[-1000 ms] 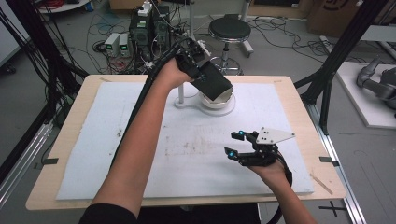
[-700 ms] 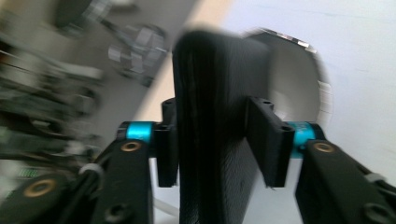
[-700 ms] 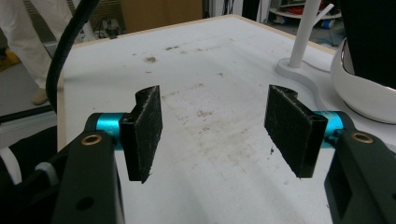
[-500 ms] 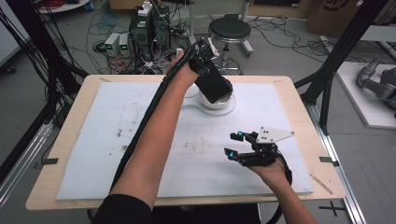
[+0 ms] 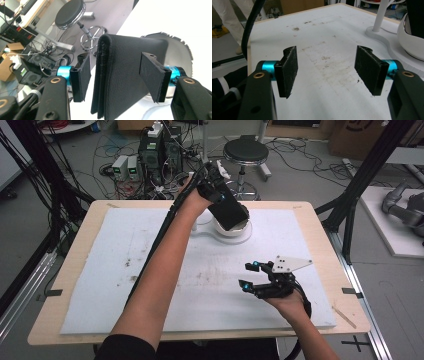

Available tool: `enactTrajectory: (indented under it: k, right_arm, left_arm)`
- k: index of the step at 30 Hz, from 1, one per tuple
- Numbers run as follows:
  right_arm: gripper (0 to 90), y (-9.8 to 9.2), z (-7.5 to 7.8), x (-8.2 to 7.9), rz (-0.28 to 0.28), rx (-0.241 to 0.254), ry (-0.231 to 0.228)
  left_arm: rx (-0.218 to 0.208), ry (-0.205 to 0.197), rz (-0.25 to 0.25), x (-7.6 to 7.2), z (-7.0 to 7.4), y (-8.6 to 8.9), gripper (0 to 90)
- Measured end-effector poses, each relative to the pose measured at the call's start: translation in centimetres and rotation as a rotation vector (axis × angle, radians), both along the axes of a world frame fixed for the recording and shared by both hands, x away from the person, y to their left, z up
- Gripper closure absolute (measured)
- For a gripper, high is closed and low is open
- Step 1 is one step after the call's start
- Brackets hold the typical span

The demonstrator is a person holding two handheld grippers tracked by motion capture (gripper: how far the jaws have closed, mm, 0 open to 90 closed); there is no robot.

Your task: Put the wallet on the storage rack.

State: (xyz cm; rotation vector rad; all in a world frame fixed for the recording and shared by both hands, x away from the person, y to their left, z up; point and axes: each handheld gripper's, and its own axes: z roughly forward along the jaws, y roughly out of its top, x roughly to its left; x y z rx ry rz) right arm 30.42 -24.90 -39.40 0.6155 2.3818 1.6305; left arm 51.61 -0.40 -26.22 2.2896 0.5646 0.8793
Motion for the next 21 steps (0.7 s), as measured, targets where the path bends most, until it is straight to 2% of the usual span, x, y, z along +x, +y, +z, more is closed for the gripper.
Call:
enactTrajectory:
  k: [7, 9, 13, 16, 21]
  right_arm:
    - [34.6, 0.1, 0.1, -0.1, -0.004, 0.002, -0.008]
    - [34.6, 0.0, 0.1, -0.1, -0.005, 0.003, -0.005]
    - [34.5, -0.2, 0.1, -0.1, -0.012, 0.005, -0.004]
    - [34.5, -0.3, 0.1, 0.0, -0.019, 0.008, -0.007]
    - [34.5, -0.4, 0.2, -0.1, -0.019, 0.01, -0.01]
  left_arm:
    - [-0.126, 0.034, -0.074, -1.9, 1.5, 1.6, 40.9]
    - [-0.166, 0.057, -0.101, -2.5, 1.7, 2.3, 40.9]
    - [-0.233, 0.093, -0.15, -3.4, 1.5, 3.8, 40.0]
    - [-0.305, 0.123, -0.186, -4.0, 1.6, 4.9, 38.8]
    - [-0.395, 0.162, -0.268, -5.6, 1.1, 7.0, 37.6]
